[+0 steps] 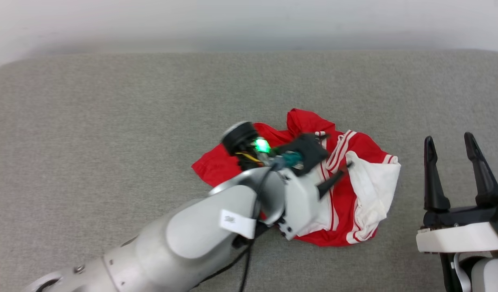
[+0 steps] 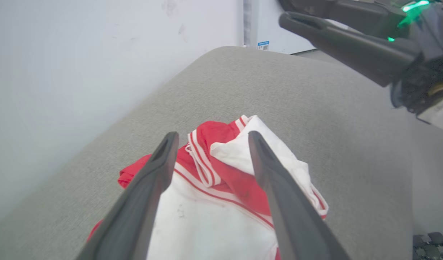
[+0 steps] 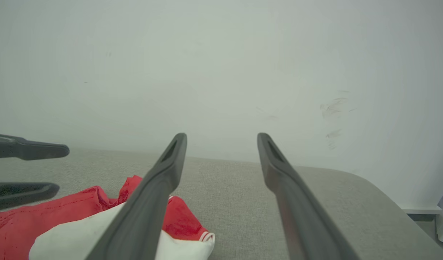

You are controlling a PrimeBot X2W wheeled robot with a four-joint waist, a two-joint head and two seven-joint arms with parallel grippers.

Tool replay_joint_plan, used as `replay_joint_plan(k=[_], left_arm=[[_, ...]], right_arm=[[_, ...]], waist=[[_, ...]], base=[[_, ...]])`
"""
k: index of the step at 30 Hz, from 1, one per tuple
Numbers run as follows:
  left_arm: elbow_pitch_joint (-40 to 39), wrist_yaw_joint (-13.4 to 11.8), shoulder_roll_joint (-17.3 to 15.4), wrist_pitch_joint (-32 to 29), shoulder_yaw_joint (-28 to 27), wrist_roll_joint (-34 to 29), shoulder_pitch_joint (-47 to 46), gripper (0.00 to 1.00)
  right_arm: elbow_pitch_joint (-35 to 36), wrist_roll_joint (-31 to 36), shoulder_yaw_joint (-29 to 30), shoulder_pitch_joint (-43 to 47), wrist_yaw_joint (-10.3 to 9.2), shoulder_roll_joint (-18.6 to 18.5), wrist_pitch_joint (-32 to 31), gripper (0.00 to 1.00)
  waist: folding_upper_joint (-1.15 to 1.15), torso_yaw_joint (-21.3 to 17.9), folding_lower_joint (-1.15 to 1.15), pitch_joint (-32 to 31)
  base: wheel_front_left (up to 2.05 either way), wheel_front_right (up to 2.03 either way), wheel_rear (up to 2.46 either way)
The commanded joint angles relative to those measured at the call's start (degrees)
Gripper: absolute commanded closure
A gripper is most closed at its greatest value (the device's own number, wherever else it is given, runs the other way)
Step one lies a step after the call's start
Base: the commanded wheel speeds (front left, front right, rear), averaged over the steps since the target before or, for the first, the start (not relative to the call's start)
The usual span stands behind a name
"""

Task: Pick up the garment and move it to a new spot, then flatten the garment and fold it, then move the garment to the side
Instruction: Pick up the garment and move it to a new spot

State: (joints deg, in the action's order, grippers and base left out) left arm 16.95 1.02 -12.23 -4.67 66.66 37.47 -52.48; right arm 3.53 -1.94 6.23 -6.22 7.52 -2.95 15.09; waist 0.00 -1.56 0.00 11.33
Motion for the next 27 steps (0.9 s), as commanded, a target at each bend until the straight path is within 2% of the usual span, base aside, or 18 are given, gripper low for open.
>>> replay_joint_plan(k=[1, 13, 14, 17, 22, 27], left_arm=[[-0.2, -1.6, -1.1, 1.9, -1.2, -0.3, 1.8, 0.00], [-1.2, -15.6, -9.9, 18.2, -13.3, 1.1, 13.6, 0.00], [-2.3, -18.7, -11.8, 19.5, -16.6, 1.0, 17.5, 0.00], [-4.0, -21.1, -13.3, 19.9, -20.1, -0.1, 21.5, 0.00], [-8.9, -24.3, -13.8, 20.0, -28.5, -4.6, 29.8, 0.00], [-12.0, -24.3, -12.2, 20.0, -36.7, -8.8, 38.3, 0.00]], right_arm=[[-0.4, 0.2, 0.0, 1.1, -0.06, 0.1, 0.1, 0.00], [-1.9, 0.1, 0.2, 4.7, -0.06, 0.1, 0.1, 0.00], [-2.4, -0.2, 0.3, 5.6, -0.06, 0.1, 0.1, 0.00], [-2.7, -0.4, 0.2, 6.1, -0.05, 0.1, 0.1, 0.00], [-3.1, -1.0, 0.3, 7.1, -0.05, 0.1, 0.1, 0.00], [-3.6, -1.2, 0.2, 8.2, -0.06, 0.1, 0.1, 0.00]], waist=[[0.00, 1.5, 0.00, -1.8], [0.00, 4.1, 0.00, -5.7], [0.00, 4.6, 0.00, -6.7], [0.00, 4.9, 0.00, -7.4], [0.00, 5.3, 0.00, -8.6], [0.00, 5.3, 0.00, -9.9]], base=[[0.00, 0.00, 0.00], [0.00, 0.00, 0.00], [0.00, 0.00, 0.00], [0.00, 0.00, 0.00], [0.00, 0.00, 0.00], [0.00, 0.00, 0.00]])
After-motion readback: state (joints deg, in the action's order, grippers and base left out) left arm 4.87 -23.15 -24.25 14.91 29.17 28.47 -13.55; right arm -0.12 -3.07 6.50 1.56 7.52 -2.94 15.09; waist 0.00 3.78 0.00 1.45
